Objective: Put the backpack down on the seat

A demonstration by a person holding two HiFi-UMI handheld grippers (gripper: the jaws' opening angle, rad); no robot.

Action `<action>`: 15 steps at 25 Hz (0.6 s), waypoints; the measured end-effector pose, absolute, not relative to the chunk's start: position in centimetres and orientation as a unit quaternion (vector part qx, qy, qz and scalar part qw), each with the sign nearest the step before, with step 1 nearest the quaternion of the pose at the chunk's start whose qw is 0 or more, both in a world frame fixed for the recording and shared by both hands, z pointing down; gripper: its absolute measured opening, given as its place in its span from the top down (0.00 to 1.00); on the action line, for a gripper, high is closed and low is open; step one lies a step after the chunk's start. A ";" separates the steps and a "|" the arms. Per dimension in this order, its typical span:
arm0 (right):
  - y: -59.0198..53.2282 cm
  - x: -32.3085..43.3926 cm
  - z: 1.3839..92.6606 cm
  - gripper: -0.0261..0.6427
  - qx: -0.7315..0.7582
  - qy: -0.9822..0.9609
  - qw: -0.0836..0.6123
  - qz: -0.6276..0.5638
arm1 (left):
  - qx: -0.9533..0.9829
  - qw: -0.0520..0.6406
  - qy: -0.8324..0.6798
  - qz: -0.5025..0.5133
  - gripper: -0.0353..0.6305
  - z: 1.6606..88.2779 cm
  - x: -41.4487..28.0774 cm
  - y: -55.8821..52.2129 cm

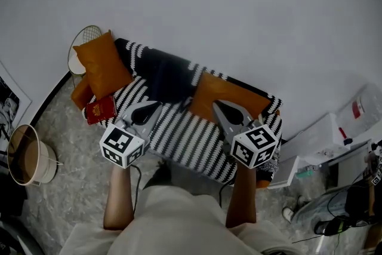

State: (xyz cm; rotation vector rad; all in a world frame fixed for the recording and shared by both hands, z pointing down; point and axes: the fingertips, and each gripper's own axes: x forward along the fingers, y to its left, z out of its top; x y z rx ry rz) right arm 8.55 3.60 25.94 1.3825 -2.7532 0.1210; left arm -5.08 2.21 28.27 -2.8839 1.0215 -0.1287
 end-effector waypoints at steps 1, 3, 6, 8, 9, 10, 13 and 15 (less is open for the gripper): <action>3.6 8.5 25.9 0.95 0.448 -0.893 0.029 0.038 | -0.942 0.041 0.331 -0.042 0.94 28.2 -4.9 2.4; 3.7 8.2 25.9 0.95 0.448 -0.893 0.031 0.034 | -0.943 0.045 0.327 -0.041 0.94 28.0 -4.8 2.9; 4.2 7.6 25.7 0.95 0.446 -0.894 0.033 0.026 | -0.943 0.048 0.327 -0.040 0.94 27.9 -4.8 3.5; 4.4 7.5 25.7 0.95 0.444 -0.895 0.031 0.027 | -0.943 0.048 0.327 -0.041 0.94 27.9 -4.8 3.7; 4.5 7.5 25.7 0.95 0.444 -0.895 0.031 0.028 | -0.943 0.047 0.327 -0.042 0.94 27.9 -4.8 3.7; 4.5 7.5 25.7 0.95 0.446 -0.894 0.030 0.029 | -0.943 0.046 0.327 -0.043 0.94 28.0 -4.8 3.7; 4.4 8.1 25.9 0.95 0.455 -0.890 0.024 0.034 | -0.943 0.039 0.327 -0.043 0.94 28.1 -4.7 3.6; 4.4 8.5 26.0 0.95 0.459 -0.887 0.022 0.035 | -0.944 0.036 0.326 -0.043 0.94 28.3 -4.5 3.7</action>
